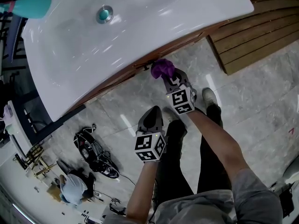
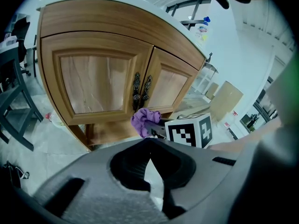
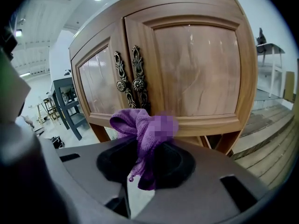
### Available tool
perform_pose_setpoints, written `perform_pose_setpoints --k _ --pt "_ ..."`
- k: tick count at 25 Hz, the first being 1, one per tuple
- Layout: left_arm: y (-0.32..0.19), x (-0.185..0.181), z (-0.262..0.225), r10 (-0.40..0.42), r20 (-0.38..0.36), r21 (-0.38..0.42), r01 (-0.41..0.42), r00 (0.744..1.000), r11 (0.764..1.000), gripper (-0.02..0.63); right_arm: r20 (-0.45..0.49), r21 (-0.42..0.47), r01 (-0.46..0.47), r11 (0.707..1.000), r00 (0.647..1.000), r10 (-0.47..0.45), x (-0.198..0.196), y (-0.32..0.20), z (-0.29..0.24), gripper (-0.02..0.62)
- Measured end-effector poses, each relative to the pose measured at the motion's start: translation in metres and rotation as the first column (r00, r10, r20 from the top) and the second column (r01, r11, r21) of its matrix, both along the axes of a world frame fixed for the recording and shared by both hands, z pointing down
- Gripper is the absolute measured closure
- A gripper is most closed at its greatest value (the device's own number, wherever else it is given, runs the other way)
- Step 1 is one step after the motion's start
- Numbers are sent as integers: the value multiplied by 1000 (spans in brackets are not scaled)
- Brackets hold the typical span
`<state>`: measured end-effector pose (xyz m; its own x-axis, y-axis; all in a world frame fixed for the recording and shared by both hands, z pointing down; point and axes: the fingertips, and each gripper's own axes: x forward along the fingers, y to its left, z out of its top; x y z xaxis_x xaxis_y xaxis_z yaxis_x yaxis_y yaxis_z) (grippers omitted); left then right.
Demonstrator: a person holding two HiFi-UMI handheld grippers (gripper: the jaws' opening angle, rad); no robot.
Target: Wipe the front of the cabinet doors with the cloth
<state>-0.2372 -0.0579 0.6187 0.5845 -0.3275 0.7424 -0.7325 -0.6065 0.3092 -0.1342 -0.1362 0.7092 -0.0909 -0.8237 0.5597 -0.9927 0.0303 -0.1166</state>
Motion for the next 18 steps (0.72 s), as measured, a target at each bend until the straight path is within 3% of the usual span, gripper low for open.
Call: perform_pose_setpoints --k 18 --pt "-12 10 13 17 13 -12 -16 1000 1000 598 -16 -9 52 999 998 -52 7 -39 12 502"
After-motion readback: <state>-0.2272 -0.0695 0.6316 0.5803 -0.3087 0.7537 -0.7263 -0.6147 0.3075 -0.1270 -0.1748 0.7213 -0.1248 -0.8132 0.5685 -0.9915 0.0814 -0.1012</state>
